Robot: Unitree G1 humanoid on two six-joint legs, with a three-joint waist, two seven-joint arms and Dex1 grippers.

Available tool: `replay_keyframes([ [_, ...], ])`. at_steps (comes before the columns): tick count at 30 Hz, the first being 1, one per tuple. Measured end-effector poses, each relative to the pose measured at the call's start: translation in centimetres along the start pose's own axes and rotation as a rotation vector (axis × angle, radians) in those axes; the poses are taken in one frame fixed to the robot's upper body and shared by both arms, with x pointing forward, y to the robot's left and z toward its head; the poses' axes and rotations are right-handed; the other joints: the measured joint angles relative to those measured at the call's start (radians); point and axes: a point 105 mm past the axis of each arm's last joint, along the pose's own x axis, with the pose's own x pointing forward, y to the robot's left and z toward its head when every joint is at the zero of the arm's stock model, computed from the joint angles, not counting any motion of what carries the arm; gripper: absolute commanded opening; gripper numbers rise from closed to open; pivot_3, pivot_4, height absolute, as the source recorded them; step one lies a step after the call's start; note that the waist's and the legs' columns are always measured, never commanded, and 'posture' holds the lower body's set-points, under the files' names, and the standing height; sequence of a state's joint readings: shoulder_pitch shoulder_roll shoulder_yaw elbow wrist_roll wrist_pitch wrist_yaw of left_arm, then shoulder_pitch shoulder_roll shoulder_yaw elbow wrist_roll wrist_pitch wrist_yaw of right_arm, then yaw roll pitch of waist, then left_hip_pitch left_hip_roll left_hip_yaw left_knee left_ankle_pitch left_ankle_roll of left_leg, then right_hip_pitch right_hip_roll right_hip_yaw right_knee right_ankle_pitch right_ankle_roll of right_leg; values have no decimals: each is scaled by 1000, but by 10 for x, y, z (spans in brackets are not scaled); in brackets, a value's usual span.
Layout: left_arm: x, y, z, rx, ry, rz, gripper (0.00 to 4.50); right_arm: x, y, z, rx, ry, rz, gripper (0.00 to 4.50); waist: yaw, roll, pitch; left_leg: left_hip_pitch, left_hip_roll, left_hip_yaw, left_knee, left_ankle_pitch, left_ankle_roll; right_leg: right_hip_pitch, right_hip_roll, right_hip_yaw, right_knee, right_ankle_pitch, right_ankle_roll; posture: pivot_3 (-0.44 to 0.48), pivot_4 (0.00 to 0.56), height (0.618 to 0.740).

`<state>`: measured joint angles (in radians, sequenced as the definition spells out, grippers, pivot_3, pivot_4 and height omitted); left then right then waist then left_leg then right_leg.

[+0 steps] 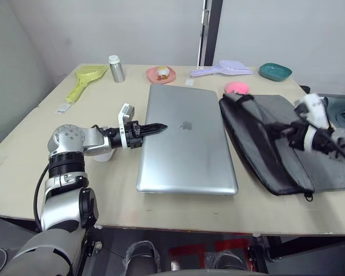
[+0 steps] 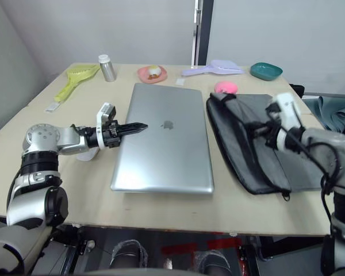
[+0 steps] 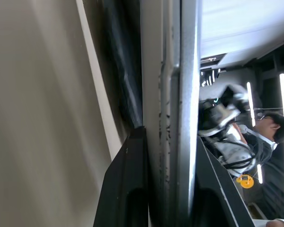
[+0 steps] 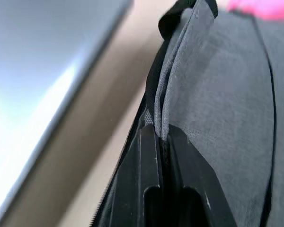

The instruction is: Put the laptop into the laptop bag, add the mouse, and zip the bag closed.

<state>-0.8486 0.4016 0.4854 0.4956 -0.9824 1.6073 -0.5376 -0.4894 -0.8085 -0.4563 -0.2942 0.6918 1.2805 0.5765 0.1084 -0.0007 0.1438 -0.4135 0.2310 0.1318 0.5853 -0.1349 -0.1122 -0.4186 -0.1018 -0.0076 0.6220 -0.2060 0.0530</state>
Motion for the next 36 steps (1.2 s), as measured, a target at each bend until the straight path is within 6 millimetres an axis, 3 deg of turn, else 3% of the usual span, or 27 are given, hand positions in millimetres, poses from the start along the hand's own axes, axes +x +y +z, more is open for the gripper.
replay_keyframes([
  [3,1,2,2,-21,-25,-2,313,-3,1,9,9,-27,0,29,2,0,0,-1,0,-1,0,0,0,0,0,0,0,0,0,0,150,740],
  [9,15,9,2,-97,-48,9,313,-4,4,6,36,-21,5,29,13,0,0,-1,0,-1,0,0,0,0,0,0,-1,0,0,0,150,740],
  [14,21,-1,8,-108,-62,-25,313,1,9,-3,46,-7,11,29,16,0,0,-1,0,-1,0,0,0,0,0,-1,-1,0,1,0,150,740],
  [27,42,7,-8,-196,-3,-15,313,10,13,-8,49,8,13,29,18,0,0,-2,0,-1,1,0,0,0,0,-2,-1,2,3,0,150,740],
  [36,67,13,-17,-240,-12,-4,313,15,40,-4,25,-28,68,29,18,0,0,-2,0,-1,0,0,-1,0,0,-2,-2,3,5,0,150,740],
])
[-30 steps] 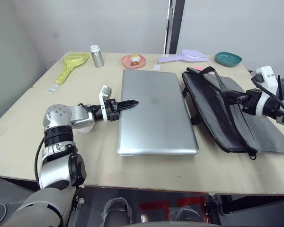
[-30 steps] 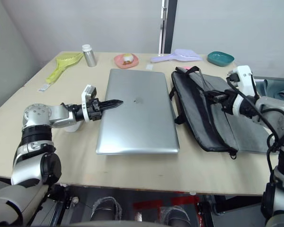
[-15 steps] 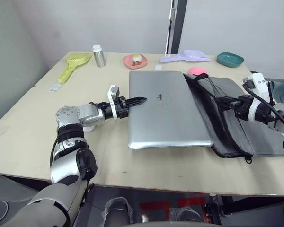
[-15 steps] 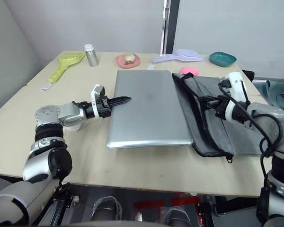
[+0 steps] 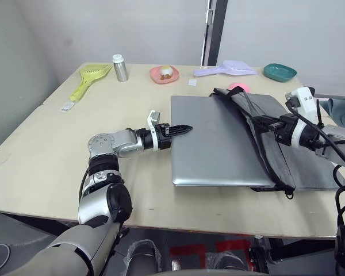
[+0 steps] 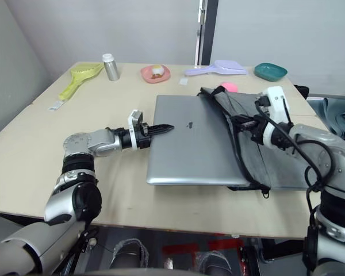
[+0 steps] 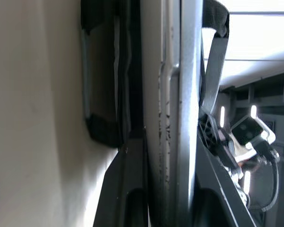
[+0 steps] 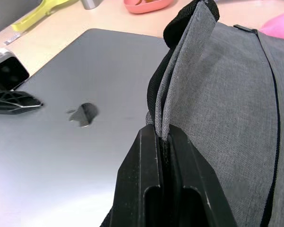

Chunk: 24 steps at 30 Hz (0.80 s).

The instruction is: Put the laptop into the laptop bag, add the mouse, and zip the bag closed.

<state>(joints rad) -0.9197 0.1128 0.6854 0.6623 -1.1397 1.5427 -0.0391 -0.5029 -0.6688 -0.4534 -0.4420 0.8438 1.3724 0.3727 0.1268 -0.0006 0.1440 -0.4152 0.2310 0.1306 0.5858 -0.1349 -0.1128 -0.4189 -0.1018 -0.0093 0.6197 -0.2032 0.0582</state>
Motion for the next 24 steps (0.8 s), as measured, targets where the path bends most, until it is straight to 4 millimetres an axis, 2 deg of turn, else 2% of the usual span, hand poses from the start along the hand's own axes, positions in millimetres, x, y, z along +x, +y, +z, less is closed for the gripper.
replay_keyframes([
  [4,4,3,3,1,-36,15,313,6,16,-5,23,-14,48,29,-2,0,0,0,0,0,0,0,0,0,0,0,0,1,1,0,150,740],
  [11,8,21,9,25,-98,121,313,17,45,-10,76,-53,125,29,-2,0,0,0,0,0,0,0,0,0,0,0,-2,2,4,0,150,740],
  [16,20,22,-1,23,-71,106,313,29,60,-16,141,-73,153,29,5,0,0,-1,0,0,0,-2,-4,0,0,0,-3,2,4,0,150,740],
  [18,24,23,-5,15,-62,99,313,31,64,-19,156,-76,157,29,6,0,0,-1,0,0,0,-3,-5,0,0,-1,-4,7,12,0,150,740],
  [24,37,20,-23,9,-2,73,313,39,75,-23,163,-71,177,29,5,1,0,-2,0,0,0,-5,-9,0,0,-1,-4,8,16,0,150,740],
])
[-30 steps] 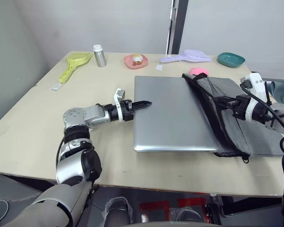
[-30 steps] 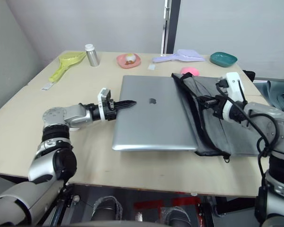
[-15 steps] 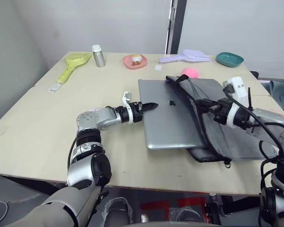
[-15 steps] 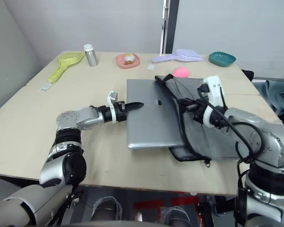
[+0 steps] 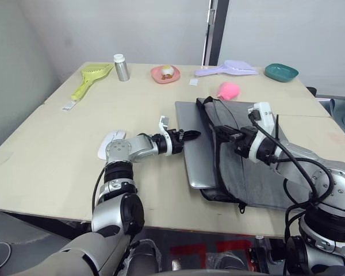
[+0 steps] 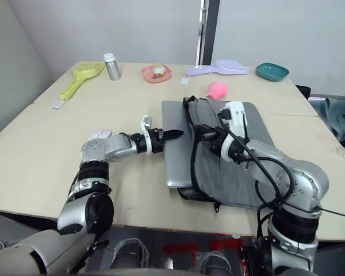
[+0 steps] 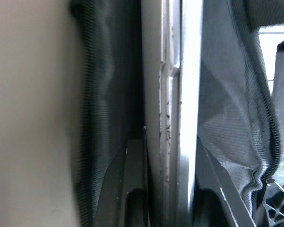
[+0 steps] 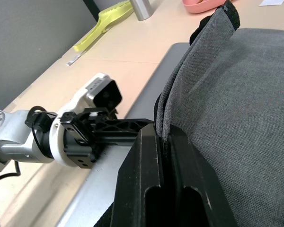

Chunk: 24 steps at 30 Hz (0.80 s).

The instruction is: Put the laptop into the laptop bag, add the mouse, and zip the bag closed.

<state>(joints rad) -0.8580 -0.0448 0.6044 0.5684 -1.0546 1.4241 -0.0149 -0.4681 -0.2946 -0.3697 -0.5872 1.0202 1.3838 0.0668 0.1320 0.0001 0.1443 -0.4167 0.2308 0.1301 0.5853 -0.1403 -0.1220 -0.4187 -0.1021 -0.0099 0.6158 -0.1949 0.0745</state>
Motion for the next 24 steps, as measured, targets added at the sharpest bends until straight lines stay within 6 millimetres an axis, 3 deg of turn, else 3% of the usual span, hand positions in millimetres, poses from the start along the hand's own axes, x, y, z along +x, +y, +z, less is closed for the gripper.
replay_keyframes([
  [6,1,-1,-6,9,40,0,313,2,6,0,-1,-1,26,29,-9,0,0,0,0,0,0,0,-1,0,0,0,0,1,3,0,150,740],
  [14,4,1,2,1,-22,3,313,9,20,0,33,-21,85,29,-11,0,0,0,0,0,0,0,-1,0,0,1,0,2,4,0,150,740],
  [24,16,-1,-8,14,12,0,313,10,30,1,43,-28,112,29,-8,0,0,-2,0,-1,0,0,-1,-1,0,-1,-1,2,5,0,150,740],
])
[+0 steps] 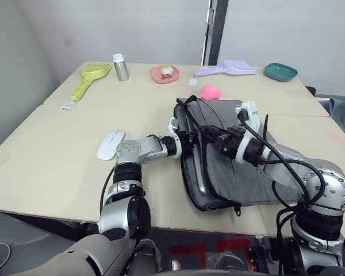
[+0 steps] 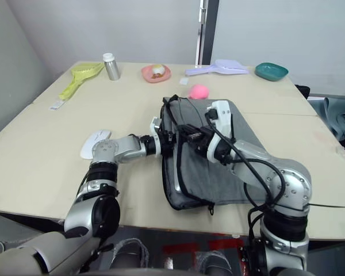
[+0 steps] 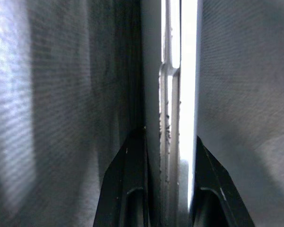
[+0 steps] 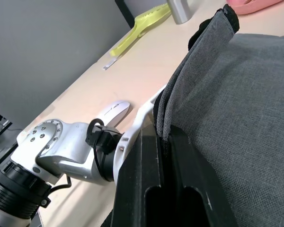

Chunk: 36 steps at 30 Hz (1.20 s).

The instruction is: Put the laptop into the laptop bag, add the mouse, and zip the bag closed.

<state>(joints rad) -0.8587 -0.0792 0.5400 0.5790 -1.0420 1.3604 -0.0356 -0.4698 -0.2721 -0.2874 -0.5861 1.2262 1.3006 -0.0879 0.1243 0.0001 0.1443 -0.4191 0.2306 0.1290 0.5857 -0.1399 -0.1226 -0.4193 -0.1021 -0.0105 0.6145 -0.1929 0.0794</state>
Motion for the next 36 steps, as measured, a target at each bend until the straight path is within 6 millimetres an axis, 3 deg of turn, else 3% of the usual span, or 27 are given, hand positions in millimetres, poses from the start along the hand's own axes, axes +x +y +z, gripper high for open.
replay_keyframes([
  [7,2,1,2,50,-6,23,313,1,-1,-2,-8,17,-9,29,-2,0,0,0,0,0,0,0,0,0,0,0,0,1,1,0,150,740],
  [9,1,1,3,84,-2,38,1332,0,-3,-2,-1,20,-12,0,-2,0,0,0,0,0,0,0,0,0,0,0,0,1,1,0,150,740],
  [16,-10,-6,7,127,4,9,3767,-8,-14,0,-20,26,-50,0,0,0,0,0,0,0,3,0,0,1,0,0,1,1,2,0,150,740],
  [20,-29,-11,11,123,25,-13,3767,-15,-27,4,-30,42,-80,0,-1,0,0,0,0,0,5,0,0,1,0,1,3,1,2,0,150,740],
  [24,-58,-30,24,159,12,-77,3767,-21,-39,8,-42,50,-116,0,-1,0,0,1,0,0,6,0,0,1,0,2,4,1,2,0,150,740],
  [29,-95,-43,38,215,-20,-94,3767,-24,-43,10,-51,50,-115,0,-2,0,0,1,0,0,6,0,0,1,0,2,4,1,2,0,150,740],
  [32,-134,-56,41,338,-49,-103,3767,-23,-44,9,-43,50,-109,0,-8,1,0,1,0,0,5,0,0,1,0,1,4,0,0,0,150,740],
  [36,-169,-69,31,540,-59,-85,3767,-19,-43,1,-29,63,-96,0,-6,1,-1,1,0,-1,5,0,0,1,0,1,4,-5,-9,0,150,740],
])
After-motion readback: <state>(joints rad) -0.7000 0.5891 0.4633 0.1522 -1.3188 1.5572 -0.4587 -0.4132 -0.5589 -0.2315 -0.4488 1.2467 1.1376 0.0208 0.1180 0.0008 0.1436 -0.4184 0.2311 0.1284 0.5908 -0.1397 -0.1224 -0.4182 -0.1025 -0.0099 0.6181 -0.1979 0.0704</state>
